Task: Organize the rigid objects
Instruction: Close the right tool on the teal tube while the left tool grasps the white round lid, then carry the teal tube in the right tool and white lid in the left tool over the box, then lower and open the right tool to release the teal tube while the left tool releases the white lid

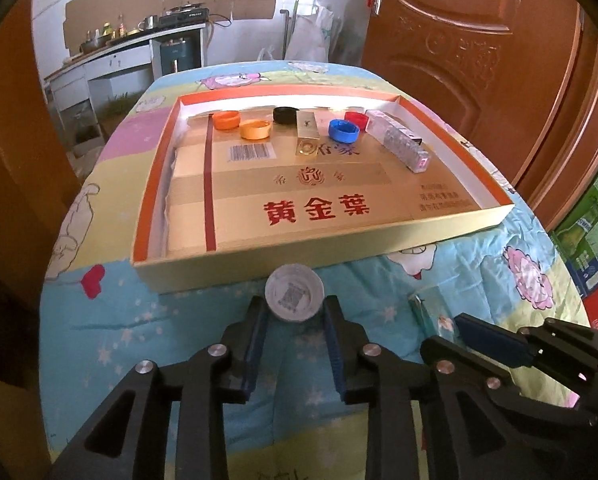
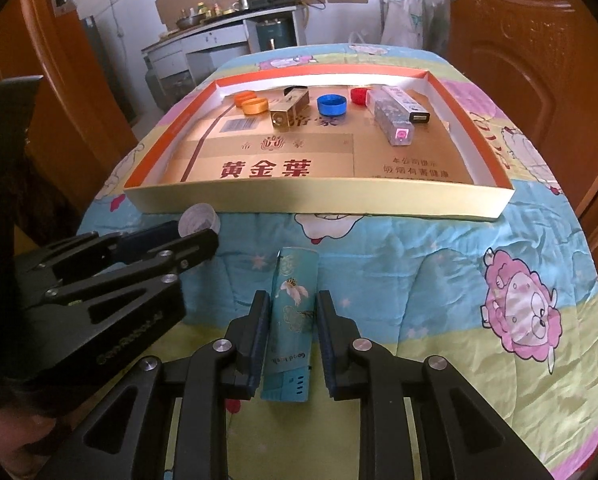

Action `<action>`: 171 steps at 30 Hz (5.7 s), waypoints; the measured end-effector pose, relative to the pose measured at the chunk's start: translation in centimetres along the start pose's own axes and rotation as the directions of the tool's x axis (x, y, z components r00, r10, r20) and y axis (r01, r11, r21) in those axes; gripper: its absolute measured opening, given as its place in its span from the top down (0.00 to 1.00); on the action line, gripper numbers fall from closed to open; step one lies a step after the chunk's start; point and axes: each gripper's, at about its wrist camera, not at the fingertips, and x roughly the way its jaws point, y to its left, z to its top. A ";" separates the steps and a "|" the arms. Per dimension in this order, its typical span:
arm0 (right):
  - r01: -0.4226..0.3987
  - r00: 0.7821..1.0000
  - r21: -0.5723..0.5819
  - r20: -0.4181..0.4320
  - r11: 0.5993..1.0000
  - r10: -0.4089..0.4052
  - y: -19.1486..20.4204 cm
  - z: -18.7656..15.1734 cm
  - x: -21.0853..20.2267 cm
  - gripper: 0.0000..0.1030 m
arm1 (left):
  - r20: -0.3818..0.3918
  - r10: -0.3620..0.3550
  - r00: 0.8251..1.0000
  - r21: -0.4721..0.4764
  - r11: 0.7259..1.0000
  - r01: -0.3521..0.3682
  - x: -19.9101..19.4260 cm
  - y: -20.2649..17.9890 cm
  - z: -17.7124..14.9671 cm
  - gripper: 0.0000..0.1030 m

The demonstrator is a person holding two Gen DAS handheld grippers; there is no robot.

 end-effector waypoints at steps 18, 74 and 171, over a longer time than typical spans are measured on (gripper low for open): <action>-0.029 0.999 -0.005 0.027 1.000 0.029 -1.2 0.8 -0.5 0.77 | 0.024 -0.011 1.000 -0.044 0.999 0.012 -0.5 0.3 0.4 0.70; -0.052 0.995 -0.041 0.079 0.998 0.055 -3.9 13.2 3.7 0.78 | 0.100 0.050 0.994 -0.194 0.981 -0.030 2.2 4.9 9.8 0.70; 0.018 0.971 -0.050 0.239 0.999 -0.005 -2.8 8.1 -5.0 0.75 | 0.284 0.203 0.937 -0.145 0.975 -0.168 -8.7 -2.1 5.8 0.65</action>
